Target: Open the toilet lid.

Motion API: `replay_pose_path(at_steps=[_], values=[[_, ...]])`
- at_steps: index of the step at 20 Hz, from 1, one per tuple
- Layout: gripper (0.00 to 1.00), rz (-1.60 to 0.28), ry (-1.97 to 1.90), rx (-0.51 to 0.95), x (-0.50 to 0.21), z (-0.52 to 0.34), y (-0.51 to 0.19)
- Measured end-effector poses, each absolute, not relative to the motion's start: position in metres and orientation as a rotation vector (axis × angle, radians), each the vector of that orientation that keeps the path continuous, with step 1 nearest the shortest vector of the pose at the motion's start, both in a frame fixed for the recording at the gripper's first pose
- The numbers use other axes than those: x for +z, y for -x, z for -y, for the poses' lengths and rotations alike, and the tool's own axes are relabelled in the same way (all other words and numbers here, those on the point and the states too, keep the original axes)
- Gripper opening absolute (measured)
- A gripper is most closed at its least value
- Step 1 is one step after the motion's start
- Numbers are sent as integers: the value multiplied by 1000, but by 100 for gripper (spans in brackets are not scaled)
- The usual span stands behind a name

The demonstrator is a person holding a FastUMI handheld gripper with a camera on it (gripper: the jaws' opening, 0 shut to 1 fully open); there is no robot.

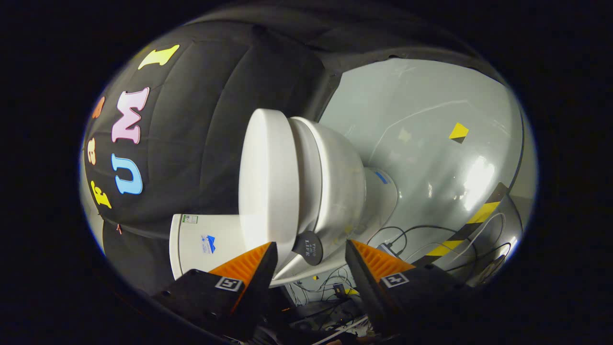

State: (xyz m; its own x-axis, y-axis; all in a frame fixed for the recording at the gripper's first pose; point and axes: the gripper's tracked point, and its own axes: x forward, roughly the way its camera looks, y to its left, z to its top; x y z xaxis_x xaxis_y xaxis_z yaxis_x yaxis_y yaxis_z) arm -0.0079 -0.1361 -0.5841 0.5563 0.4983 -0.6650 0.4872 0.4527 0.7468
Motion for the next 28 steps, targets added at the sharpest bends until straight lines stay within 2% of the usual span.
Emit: replay_pose_path(at_steps=[2, 3, 5, 10, 11, 12, 14, 22, 28], values=[[71, -1053, -1172, 14, -595, 136, 0], [71, -1069, -1179, 8, -600, 135, -3], [48, -1093, -1250, 51, -597, 125, -4], [48, -1111, -1324, 100, -613, 102, -5], [27, -1126, -1344, 105, -599, 107, -7], [26, -1124, -1360, 139, -587, 98, 4], [11, -1095, -1305, 167, -597, 98, -7], [7, -1036, -1067, 175, -540, 100, -16], [7, -1020, -863, 83, -496, 88, -24]])
